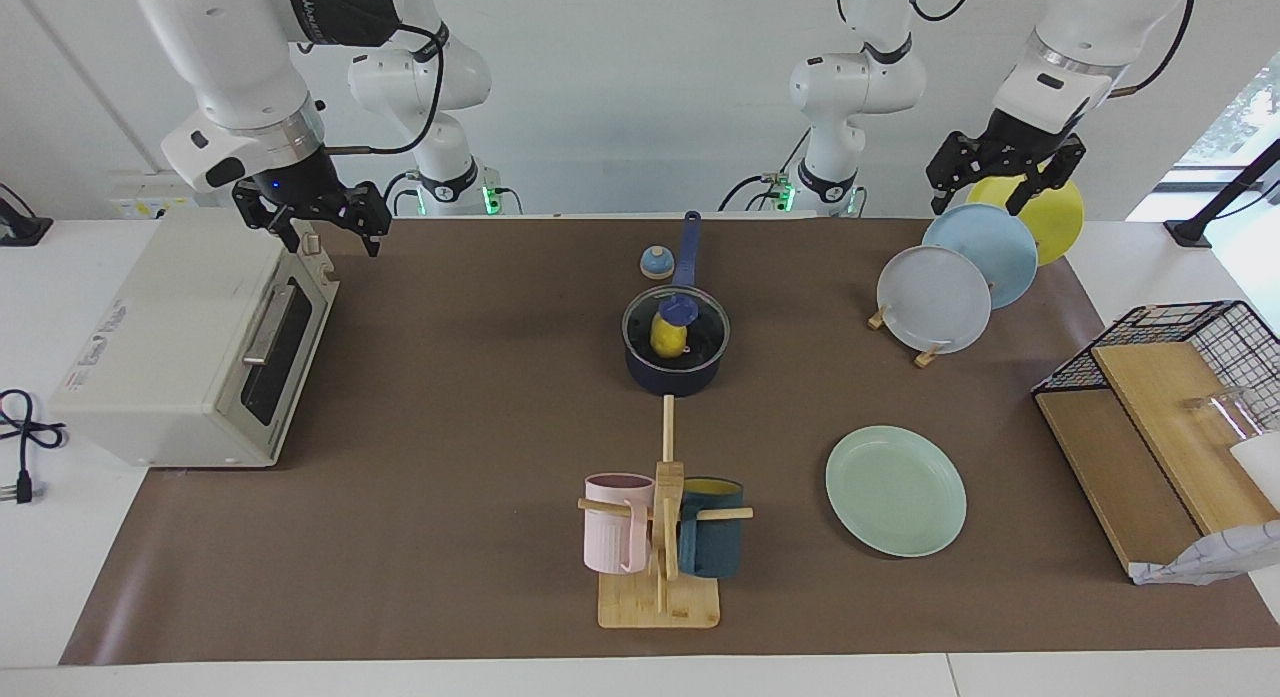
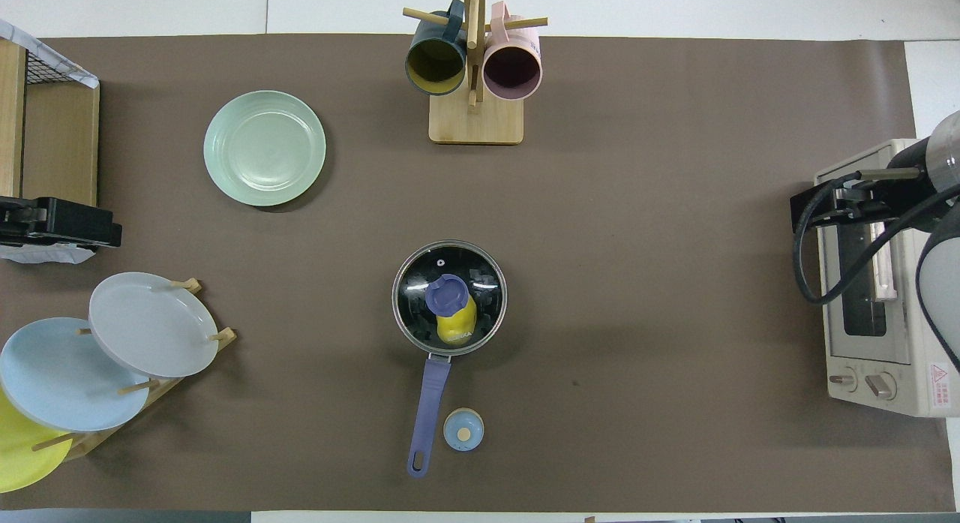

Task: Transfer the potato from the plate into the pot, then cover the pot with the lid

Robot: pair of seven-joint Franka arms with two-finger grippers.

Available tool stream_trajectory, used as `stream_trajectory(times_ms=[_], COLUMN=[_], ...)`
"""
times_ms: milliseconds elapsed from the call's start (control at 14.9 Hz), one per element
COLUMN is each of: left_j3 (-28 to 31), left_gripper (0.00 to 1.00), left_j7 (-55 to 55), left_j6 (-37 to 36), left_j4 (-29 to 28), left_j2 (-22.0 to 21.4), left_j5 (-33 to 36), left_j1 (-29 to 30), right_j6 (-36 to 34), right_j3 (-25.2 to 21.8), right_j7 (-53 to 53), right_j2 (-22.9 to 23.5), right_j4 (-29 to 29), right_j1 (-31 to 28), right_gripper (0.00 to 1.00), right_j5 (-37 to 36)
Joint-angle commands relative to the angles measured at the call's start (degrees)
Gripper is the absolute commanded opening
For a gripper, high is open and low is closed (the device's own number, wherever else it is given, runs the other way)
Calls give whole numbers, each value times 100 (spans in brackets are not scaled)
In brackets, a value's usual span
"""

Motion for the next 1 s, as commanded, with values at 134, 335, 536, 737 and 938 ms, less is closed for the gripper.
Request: stream_trajectory(times_ms=[134, 335, 536, 737, 938], left_j3=[-48, -57, -57, -48, -48], left_gripper=[100, 100, 100, 100, 100], left_j7=[10, 10, 10, 19, 19], left_j6=[-165, -156, -138, -138, -121], left_j4=[31, 31, 31, 31, 40], left_j2=[80, 80, 89, 71, 71], left_j5=[-40, -40, -40, -40, -40], left_j1=[36, 27, 18, 1, 1], right_j6=[120, 120, 120, 120, 111], right_j3=[159, 423, 431, 414, 414], right_j7=[-288, -412, -403, -412, -403], right_j2=[-139, -139, -130, -104, -103], right_j4=[-179, -170, -170, -144, -153], right_j1=[-275, -495, -504, -521, -513], right_gripper=[100, 100, 100, 100, 100], right_j5=[-9, 8, 35, 44, 44])
